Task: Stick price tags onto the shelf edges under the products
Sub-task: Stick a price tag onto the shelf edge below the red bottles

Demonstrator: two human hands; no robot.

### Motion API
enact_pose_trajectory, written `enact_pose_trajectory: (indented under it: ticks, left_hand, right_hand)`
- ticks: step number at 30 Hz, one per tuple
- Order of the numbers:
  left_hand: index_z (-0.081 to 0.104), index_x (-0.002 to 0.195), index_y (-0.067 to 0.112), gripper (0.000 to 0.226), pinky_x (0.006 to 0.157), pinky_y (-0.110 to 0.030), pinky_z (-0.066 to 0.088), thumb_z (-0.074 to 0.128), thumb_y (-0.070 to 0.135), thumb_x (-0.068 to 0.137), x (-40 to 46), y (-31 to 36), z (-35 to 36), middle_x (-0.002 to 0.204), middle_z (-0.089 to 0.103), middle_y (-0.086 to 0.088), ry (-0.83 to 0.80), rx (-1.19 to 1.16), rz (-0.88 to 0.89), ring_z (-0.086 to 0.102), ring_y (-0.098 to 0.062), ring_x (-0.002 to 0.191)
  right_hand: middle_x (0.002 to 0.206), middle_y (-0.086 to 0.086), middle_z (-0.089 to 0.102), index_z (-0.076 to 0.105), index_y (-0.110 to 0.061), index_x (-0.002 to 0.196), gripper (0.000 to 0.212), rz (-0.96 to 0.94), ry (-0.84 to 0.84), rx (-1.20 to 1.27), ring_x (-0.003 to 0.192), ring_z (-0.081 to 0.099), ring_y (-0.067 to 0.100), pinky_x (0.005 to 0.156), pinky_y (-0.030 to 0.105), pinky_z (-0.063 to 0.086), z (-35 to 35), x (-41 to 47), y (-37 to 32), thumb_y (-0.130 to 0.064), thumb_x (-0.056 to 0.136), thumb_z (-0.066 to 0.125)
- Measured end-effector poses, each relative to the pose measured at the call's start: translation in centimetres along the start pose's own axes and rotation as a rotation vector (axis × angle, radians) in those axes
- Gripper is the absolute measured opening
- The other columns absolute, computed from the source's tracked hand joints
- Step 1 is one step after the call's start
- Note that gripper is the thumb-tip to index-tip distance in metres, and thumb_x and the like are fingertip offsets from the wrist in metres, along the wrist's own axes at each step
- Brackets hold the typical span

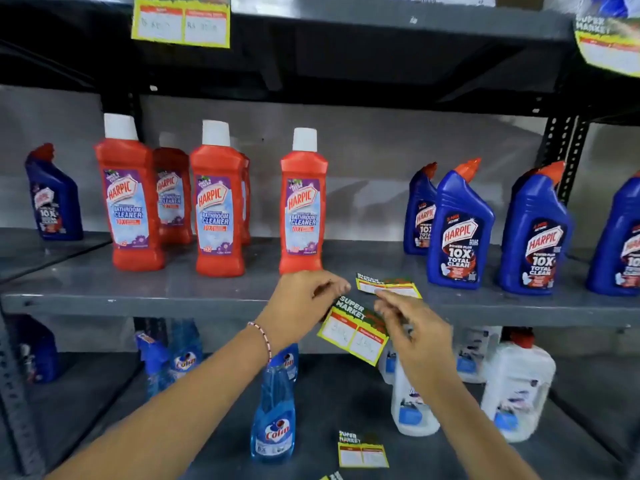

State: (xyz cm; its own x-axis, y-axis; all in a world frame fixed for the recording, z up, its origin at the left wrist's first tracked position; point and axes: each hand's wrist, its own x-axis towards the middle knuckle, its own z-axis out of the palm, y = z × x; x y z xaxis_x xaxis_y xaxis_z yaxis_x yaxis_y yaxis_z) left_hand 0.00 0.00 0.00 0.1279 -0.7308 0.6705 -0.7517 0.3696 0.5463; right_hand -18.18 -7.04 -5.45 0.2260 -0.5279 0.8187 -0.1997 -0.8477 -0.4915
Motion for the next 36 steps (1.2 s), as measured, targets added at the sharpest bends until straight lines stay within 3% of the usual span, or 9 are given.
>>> enact_pose_trajectory:
  ticks: [4, 6, 9, 11, 14, 18, 24, 29, 36]
  left_hand:
    - [0.079, 0.086, 0.022, 0.012, 0.079, -0.021, 0.048, 0.076, 0.016, 0.076, -0.4, -0.1, 1.1, 0.082, 0.076, 0.005, 0.051, 0.061, -0.017, 0.06, -0.009, 0.085]
    - [0.08, 0.081, 0.022, 0.016, 0.075, -0.016, 0.047, 0.079, 0.01, 0.071, -1.1, -0.4, 1.6, 0.074, 0.074, 0.008, 0.137, -0.025, -0.023, 0.06, -0.008, 0.082]
    - [0.079, 0.078, 0.024, 0.022, 0.073, -0.017, 0.048, 0.077, 0.004, 0.069, -2.7, -0.7, 2.1, 0.07, 0.07, 0.019, 0.231, 0.001, 0.054, 0.06, -0.006, 0.078]
    - [0.079, 0.078, 0.024, 0.023, 0.073, -0.019, 0.051, 0.077, 0.003, 0.069, -4.3, -0.7, 2.2, 0.072, 0.073, 0.015, 0.283, 0.004, 0.081, 0.062, -0.005, 0.076]
    - [0.078, 0.079, 0.022, 0.025, 0.072, -0.015, 0.052, 0.077, -0.002, 0.071, -6.6, -1.5, 0.9, 0.073, 0.073, 0.013, 0.338, -0.081, 0.009, 0.066, -0.005, 0.075]
    - [0.078, 0.074, 0.022, 0.027, 0.067, -0.011, 0.052, 0.077, -0.004, 0.07, -8.5, -3.0, -3.1, 0.073, 0.076, 0.012, 0.435, -0.28, -0.215, 0.069, -0.001, 0.069]
    - [0.076, 0.077, 0.011, 0.016, 0.064, -0.012, 0.055, 0.076, -0.005, 0.071, -9.1, -6.4, -10.6, 0.072, 0.077, 0.004, 0.578, -0.364, -0.383, 0.07, -0.007, 0.066]
    - [0.075, 0.072, 0.022, 0.023, 0.058, -0.016, 0.056, 0.078, -0.001, 0.071, -8.9, -9.0, -14.0, 0.067, 0.077, 0.007, 0.597, -0.352, -0.441, 0.068, -0.01, 0.065]
    - [0.072, 0.066, 0.016, 0.013, 0.057, -0.02, 0.052, 0.084, 0.012, 0.067, -8.7, -10.4, -14.6, 0.066, 0.069, 0.001, 0.59, -0.117, -0.37, 0.063, -0.012, 0.058]
  right_hand:
    - [0.106, -0.009, 0.048, 0.063, -0.031, 0.125, 0.049, -0.017, -0.124, -0.106, 0.101, 0.049, 0.004, 0.088, 0.02, 0.046, 1.2, -0.2, 0.4, -0.006, 0.084, 0.071]
    - [0.105, -0.008, 0.044, 0.065, -0.032, 0.122, 0.05, -0.034, -0.098, -0.131, 0.098, 0.048, 0.006, 0.086, 0.027, 0.048, 1.6, -0.1, 0.5, -0.004, 0.081, 0.073]
    - [0.109, -0.008, 0.049, 0.072, -0.034, 0.11, 0.041, 0.0, -0.036, -0.112, 0.097, 0.048, 0.012, 0.085, 0.036, 0.049, 1.8, -0.7, 0.3, -0.008, 0.079, 0.077]
    - [0.112, -0.012, 0.054, 0.075, -0.039, 0.098, 0.03, 0.034, -0.014, -0.116, 0.103, 0.047, 0.013, 0.086, 0.042, 0.047, 1.9, -1.3, 0.1, -0.016, 0.078, 0.078]
    - [0.103, -0.027, 0.063, 0.071, -0.047, 0.097, 0.027, 0.031, -0.056, -0.103, 0.101, 0.055, 0.002, 0.083, 0.05, 0.048, 2.6, -2.0, -1.4, -0.029, 0.077, 0.071]
    - [0.087, -0.044, 0.063, 0.071, -0.041, 0.099, 0.026, 0.022, -0.07, -0.031, 0.086, 0.058, -0.011, 0.079, 0.047, 0.05, 6.3, -2.1, -5.0, -0.028, 0.077, 0.078]
    - [0.079, -0.029, 0.066, 0.074, -0.033, 0.08, 0.006, -0.067, -0.02, -0.055, 0.083, 0.058, -0.005, 0.083, 0.033, 0.034, 14.4, -0.3, -10.0, -0.038, 0.077, 0.072]
    - [0.077, -0.018, 0.071, 0.073, -0.034, 0.077, 0.011, -0.064, 0.006, -0.162, 0.082, 0.059, 0.006, 0.079, 0.032, 0.026, 18.9, 0.6, -11.7, -0.044, 0.078, 0.069]
    - [0.082, -0.012, 0.064, 0.073, -0.033, 0.08, 0.015, -0.028, 0.047, -0.22, 0.087, 0.05, 0.009, 0.077, 0.029, 0.02, 19.1, 1.3, -11.7, -0.043, 0.071, 0.079]
